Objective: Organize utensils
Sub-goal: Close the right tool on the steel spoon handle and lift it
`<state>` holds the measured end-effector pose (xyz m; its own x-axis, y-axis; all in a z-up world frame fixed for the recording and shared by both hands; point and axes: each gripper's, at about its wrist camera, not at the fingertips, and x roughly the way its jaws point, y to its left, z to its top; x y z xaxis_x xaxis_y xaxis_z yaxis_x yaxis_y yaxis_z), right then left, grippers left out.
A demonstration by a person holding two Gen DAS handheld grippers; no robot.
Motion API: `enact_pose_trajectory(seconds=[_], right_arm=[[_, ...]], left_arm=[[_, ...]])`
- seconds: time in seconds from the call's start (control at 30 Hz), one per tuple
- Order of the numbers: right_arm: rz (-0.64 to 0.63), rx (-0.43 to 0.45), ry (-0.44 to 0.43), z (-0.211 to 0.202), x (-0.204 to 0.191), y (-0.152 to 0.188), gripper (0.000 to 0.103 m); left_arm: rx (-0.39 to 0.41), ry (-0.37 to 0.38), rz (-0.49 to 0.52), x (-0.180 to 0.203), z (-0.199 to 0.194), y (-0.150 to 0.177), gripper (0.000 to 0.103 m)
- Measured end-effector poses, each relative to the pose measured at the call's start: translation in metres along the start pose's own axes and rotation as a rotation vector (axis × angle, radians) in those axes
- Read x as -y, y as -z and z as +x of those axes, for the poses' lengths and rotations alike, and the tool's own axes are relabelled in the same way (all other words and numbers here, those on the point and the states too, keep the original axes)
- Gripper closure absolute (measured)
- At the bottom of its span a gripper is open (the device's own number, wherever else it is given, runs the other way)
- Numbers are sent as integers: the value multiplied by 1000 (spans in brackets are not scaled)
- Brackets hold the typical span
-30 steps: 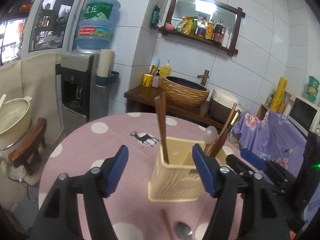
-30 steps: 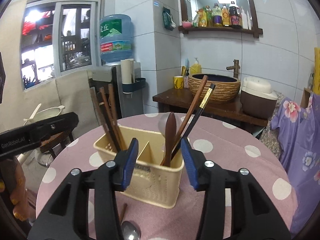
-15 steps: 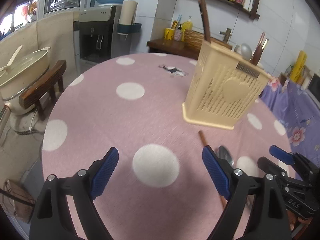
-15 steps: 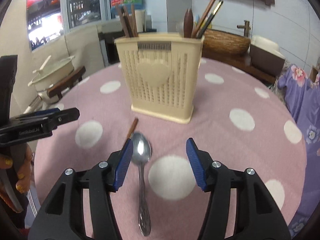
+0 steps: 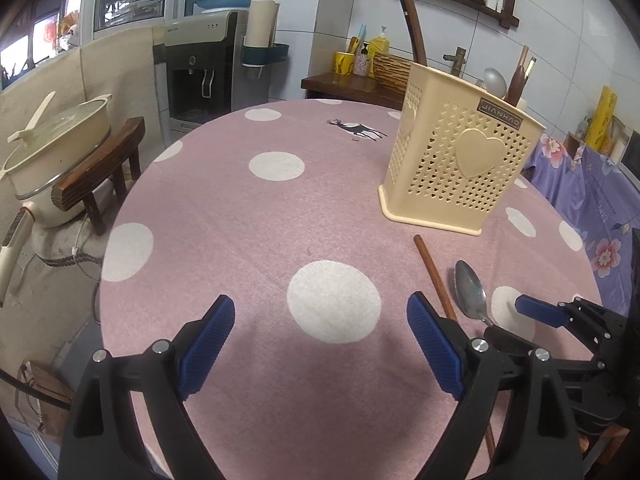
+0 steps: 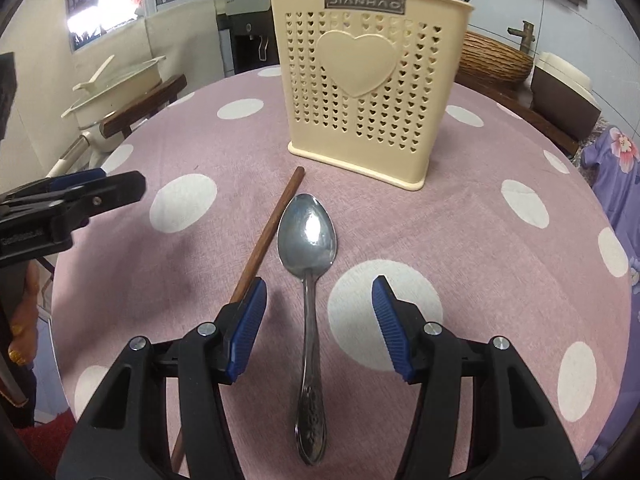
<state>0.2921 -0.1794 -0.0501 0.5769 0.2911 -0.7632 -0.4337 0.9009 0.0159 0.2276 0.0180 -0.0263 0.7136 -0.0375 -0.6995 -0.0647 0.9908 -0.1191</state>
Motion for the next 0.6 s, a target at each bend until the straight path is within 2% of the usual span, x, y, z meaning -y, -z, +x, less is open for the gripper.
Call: enact_pose_trajectory(seconds=[0.2,0.43,0.6], right_arm=[[-12,-46,4,20,-7,-10,53],[9,-47,6,31,-11,-24,54],[11,-42,7,35,-12,-29,64]], left_arm=[[6,-11,-35,-13,-4,-1,16],[3,-10,-51,-17,-6,0,16],[-6,0,-51,-13,-4,2,16]])
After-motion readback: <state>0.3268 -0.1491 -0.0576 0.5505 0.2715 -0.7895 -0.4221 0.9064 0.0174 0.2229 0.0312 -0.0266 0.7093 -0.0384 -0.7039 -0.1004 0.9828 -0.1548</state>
